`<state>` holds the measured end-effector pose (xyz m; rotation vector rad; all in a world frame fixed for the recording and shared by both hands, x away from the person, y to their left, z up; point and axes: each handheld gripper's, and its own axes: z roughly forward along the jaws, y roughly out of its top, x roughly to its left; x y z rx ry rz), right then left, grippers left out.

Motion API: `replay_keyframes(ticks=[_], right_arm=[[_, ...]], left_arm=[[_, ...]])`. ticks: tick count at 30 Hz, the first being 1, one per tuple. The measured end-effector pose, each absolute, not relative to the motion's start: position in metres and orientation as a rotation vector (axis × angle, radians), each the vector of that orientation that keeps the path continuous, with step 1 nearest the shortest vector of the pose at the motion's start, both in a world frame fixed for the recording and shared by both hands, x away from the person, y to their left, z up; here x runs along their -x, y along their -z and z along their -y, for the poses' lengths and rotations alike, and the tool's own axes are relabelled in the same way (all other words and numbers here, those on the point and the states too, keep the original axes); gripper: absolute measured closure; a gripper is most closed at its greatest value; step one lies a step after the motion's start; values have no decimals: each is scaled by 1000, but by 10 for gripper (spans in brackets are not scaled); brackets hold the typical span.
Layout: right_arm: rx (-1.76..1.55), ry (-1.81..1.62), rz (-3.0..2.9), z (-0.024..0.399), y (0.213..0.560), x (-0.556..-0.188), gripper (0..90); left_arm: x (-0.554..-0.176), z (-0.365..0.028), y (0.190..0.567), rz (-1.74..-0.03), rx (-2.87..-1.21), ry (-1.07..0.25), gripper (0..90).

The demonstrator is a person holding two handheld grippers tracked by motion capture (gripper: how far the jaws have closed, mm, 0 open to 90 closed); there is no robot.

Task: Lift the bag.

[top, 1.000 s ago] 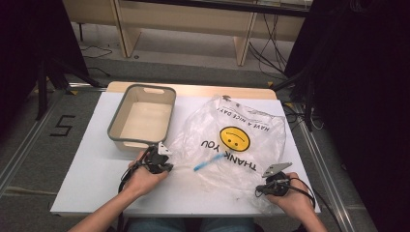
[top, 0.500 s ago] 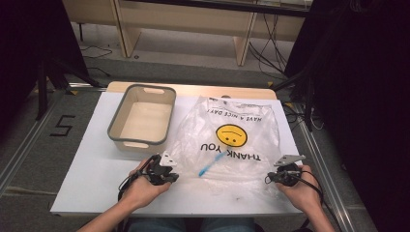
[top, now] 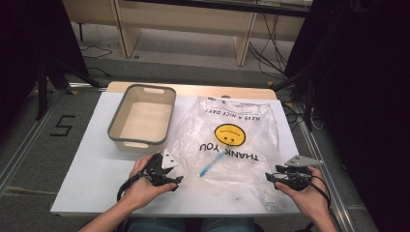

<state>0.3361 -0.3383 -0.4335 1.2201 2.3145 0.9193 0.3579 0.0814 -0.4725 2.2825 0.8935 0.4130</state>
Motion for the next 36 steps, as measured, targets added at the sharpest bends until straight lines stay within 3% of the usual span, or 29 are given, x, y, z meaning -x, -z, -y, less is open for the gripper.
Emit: replay_keyframes(ticks=[2,5,9,20,30,36], right_arm=[[-1226,-892,-2360,337,436,-332,302],[-1222,-819,-2448,335,448,-326,220],[-1213,-767,-2537,335,459,-321,166],[-1175,-730,-2597,337,460,-317,166],[-1174,-658,-2587,338,464,-315,138],[-1199,-616,-2604,336,469,-315,176]], left_arm=[[-362,-84,478,-923,-2293,-381,312],[-366,-86,482,-928,-2306,-341,302],[-368,-85,486,-931,-2318,-332,281],[-366,-89,485,-972,-2322,-292,274],[-364,-87,482,-1003,-2332,-278,356],[-365,-85,480,-1008,-2345,-270,480]])
